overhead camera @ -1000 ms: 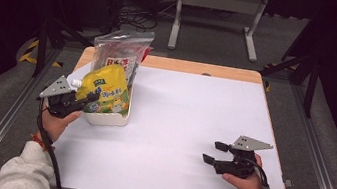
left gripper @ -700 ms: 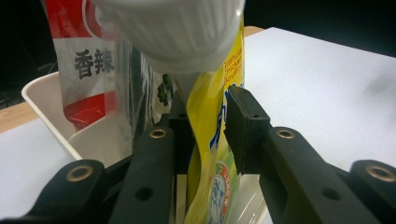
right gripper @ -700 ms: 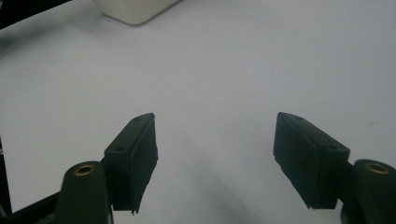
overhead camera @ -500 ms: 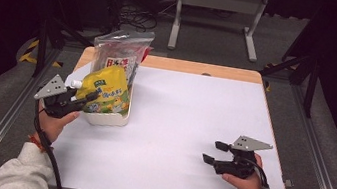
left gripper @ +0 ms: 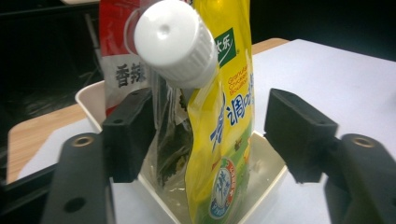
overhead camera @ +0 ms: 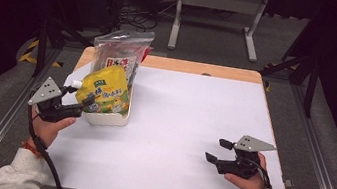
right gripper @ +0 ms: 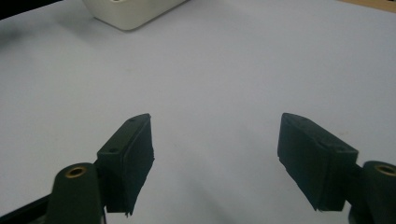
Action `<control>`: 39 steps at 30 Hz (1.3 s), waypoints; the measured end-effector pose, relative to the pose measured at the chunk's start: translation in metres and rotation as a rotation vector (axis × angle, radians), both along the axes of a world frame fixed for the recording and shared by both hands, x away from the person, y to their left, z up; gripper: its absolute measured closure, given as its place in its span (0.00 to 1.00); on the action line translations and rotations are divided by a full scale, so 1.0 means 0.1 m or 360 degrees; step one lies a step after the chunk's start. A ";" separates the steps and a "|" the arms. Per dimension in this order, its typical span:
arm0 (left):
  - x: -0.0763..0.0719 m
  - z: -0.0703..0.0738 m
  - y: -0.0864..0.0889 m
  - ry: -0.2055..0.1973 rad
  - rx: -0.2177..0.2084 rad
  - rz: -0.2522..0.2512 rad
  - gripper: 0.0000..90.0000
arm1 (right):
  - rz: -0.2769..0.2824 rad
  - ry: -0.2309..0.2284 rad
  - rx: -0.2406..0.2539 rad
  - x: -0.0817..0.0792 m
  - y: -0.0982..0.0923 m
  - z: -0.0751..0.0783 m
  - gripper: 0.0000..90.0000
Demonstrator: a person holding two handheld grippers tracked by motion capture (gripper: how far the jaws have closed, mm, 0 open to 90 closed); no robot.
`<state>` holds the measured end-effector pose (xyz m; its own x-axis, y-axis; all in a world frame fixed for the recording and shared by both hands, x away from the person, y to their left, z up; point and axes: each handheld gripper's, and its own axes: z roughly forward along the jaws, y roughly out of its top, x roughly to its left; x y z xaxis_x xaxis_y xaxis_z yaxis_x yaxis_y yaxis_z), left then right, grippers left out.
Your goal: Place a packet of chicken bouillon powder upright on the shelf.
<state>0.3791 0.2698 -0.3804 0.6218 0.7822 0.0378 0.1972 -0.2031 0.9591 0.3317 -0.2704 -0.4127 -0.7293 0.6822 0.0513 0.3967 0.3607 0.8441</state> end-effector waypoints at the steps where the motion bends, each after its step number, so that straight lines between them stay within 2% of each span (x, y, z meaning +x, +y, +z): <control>1: 0.00 0.00 0.00 0.0000 0.0000 0.0000 0.34 | -0.0002 -0.0008 -0.0008 0.00 0.00 0.01 0.29; 4: -0.05 0.00 -0.02 0.0014 -0.0028 0.0009 0.29 | -0.0005 -0.0017 -0.0017 -0.01 0.00 0.01 0.28; 7: -0.11 0.00 -0.05 0.0021 0.0010 0.0032 0.21 | -0.0011 -0.0036 -0.0045 -0.02 0.01 0.02 0.27; 10: -0.20 0.00 -0.09 0.0006 -0.0001 0.0040 0.16 | -0.0010 -0.0064 -0.0100 -0.03 0.03 0.01 0.26; 14: -0.29 0.00 -0.12 0.0000 -0.0007 0.0026 0.14 | -0.0012 -0.0093 -0.0145 -0.04 0.05 0.02 0.25; 15: -0.34 -0.01 -0.16 -0.0011 0.0022 0.0021 0.13 | -0.0008 -0.0096 -0.0148 -0.05 0.05 0.02 0.25; 17: -0.37 -0.01 -0.17 -0.0016 0.0023 0.0023 0.12 | -0.0006 -0.0101 -0.0154 -0.05 0.05 0.02 0.25; 21: -0.48 -0.03 -0.21 -0.0036 0.0062 0.0070 0.12 | -0.0010 -0.0113 -0.0177 -0.06 0.07 0.01 0.24; 23: -0.50 -0.03 -0.21 -0.0055 0.0055 0.0088 0.11 | -0.0010 -0.0116 -0.0182 -0.06 0.07 0.01 0.24; 26: -0.55 -0.04 -0.13 -0.0048 -0.0044 0.0114 0.11 | -0.0006 -0.0117 -0.0189 -0.06 0.07 0.01 0.24; 28: -0.57 -0.06 -0.08 -0.0027 -0.0061 0.0126 0.12 | -0.0005 -0.0116 -0.0192 -0.06 0.08 0.01 0.24; 32: -0.63 -0.17 -0.01 0.0021 -0.0031 0.0100 0.12 | -0.0002 -0.0114 -0.0196 -0.06 0.08 0.00 0.24; 33: -0.64 -0.19 -0.01 0.0032 0.0004 0.0104 0.12 | 0.0001 -0.0109 -0.0194 -0.06 0.08 0.00 0.24; 35: -0.66 -0.22 -0.04 0.0030 0.0062 0.0097 0.12 | 0.0006 -0.0100 -0.0196 -0.06 0.09 0.00 0.24; 39: -0.66 -0.28 -0.12 0.0058 0.0103 0.0057 0.11 | 0.0012 -0.0105 -0.0203 -0.06 0.10 0.00 0.24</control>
